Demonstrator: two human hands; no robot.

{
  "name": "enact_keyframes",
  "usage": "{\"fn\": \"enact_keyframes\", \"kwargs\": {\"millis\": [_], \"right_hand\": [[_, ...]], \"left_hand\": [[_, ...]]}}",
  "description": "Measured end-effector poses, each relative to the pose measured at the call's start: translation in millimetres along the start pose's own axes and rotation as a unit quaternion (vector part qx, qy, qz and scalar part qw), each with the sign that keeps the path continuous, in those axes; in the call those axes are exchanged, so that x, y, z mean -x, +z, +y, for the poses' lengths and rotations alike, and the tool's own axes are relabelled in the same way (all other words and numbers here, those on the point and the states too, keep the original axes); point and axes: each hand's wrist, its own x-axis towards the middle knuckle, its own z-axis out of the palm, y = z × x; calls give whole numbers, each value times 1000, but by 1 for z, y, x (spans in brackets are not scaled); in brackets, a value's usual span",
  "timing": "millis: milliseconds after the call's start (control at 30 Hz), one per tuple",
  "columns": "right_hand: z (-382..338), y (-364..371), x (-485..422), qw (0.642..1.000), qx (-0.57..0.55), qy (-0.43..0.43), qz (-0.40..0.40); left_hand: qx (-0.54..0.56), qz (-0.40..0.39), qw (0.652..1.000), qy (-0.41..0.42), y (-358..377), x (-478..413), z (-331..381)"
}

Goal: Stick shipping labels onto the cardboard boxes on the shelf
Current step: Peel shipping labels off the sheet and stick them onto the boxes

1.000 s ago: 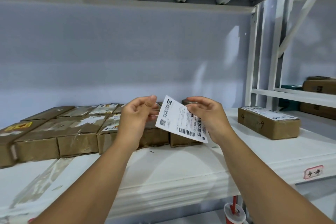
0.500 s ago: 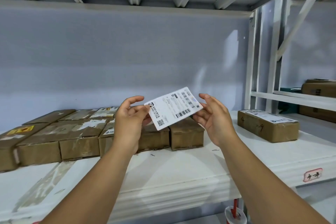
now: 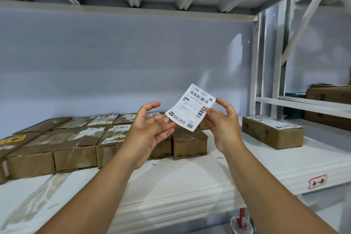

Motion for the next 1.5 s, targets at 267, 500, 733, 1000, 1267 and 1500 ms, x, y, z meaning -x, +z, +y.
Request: {"fn": "enact_keyframes", "kwargs": {"millis": [267,500,733,1000,1267,1500], "right_hand": [[9,11,-21,982,179,-60,32],[5,-2,-35,998,49,32,-1],[14,2,-29,989,120,52,-66],[25,2,-28,972,214,41,-86],[28,3,-29,965,252,22,-72],[30,5,-29,956,280,8,-86]], "left_hand": [[-369,4,923,107,-1,4,-14],[-545,14,809,220,-6,1,-28],[-554,-29,807,202,-6,0,-33],[-578,-54,782,225,-8,-2,-36],[-605,-65,751,256,-11,-4,-37],[-619,-63,736,267,-12,-8,-40]]}}
